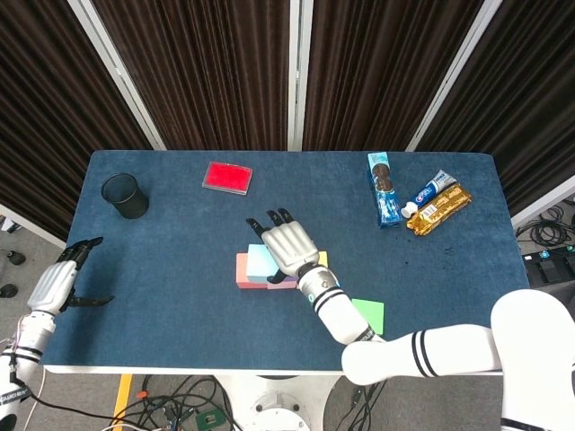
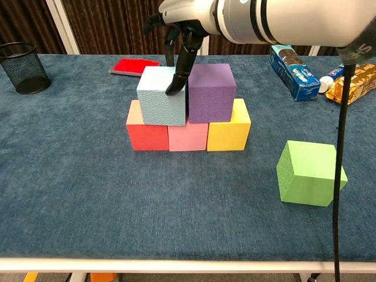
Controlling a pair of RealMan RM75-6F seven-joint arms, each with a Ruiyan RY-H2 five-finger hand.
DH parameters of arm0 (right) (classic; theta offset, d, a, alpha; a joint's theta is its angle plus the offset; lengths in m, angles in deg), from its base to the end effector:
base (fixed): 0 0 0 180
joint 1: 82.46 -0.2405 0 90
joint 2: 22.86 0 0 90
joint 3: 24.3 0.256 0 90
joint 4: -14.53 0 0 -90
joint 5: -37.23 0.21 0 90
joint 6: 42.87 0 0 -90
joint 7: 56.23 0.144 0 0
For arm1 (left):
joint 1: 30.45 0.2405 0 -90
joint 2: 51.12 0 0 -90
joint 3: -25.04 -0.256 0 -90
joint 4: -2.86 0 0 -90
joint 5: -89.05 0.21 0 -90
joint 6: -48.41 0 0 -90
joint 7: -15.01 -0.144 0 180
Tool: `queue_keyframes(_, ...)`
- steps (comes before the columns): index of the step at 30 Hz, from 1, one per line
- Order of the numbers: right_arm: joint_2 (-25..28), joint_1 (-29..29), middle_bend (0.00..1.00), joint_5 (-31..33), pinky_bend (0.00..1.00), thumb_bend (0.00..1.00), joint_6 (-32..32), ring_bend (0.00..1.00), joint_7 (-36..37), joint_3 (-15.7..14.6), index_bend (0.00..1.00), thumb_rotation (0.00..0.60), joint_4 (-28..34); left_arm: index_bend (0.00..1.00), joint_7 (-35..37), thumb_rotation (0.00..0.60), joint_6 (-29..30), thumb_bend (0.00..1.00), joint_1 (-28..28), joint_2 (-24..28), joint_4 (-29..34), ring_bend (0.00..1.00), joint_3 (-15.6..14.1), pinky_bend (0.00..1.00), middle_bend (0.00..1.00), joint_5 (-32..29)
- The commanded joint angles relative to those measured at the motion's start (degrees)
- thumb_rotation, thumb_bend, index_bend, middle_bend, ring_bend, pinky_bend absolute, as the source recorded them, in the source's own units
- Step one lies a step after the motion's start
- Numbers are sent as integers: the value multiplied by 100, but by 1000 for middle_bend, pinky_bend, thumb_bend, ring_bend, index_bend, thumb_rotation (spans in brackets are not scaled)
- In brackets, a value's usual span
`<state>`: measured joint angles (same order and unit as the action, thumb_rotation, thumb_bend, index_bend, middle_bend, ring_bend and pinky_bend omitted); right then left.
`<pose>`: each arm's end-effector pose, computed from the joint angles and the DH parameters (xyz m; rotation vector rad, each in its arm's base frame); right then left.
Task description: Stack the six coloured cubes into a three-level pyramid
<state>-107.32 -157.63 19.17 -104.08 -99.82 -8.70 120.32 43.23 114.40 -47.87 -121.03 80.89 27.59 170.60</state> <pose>0.0326 -0.3408 -0.0095 2.0327 -0.9620 0.8437 -0.3367 0.2539 0.1167 -1.3988 -1.3391 -1.0234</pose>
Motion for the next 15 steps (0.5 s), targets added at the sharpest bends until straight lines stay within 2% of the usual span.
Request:
queue_keyframes(1, -29, -17, 413, 0, 0, 81, -28, 0, -6, -8, 0, 600, -28, 80, -6, 600, -2, 36, 5, -6, -12, 0, -4, 67, 88, -3)
queue_keyframes(15, -13, -78, 424, -82, 0, 101, 136, 0, 60, 28, 0, 600, -175, 81, 35, 600, -9, 36, 17, -35, -87, 0, -10, 67, 88, 1)
